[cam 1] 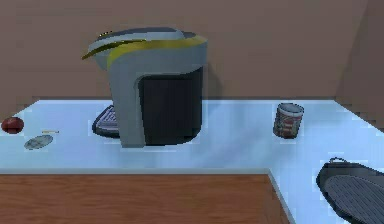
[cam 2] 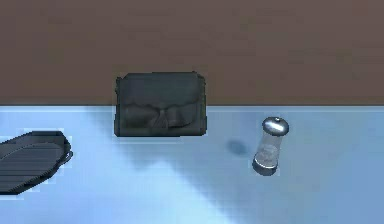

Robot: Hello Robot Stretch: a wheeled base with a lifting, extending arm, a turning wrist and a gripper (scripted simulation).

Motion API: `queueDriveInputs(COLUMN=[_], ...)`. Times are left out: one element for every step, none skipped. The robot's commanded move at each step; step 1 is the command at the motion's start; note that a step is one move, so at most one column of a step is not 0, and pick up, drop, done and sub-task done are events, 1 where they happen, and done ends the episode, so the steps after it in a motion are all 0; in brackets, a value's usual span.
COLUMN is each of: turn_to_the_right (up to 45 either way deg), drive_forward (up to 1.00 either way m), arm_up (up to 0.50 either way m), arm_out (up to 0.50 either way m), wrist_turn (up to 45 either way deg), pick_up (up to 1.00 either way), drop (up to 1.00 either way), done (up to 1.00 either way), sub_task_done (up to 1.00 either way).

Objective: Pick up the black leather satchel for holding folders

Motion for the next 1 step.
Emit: queueDriveInputs(turn_to_the_right=[0.0], drive_forward=[0.0], arm_up=[0.5], arm_out=[0.0], wrist_turn=[0.0], pick_up=[0.0], drop=[0.0], done=[0.0], sub_task_done=[0.0])
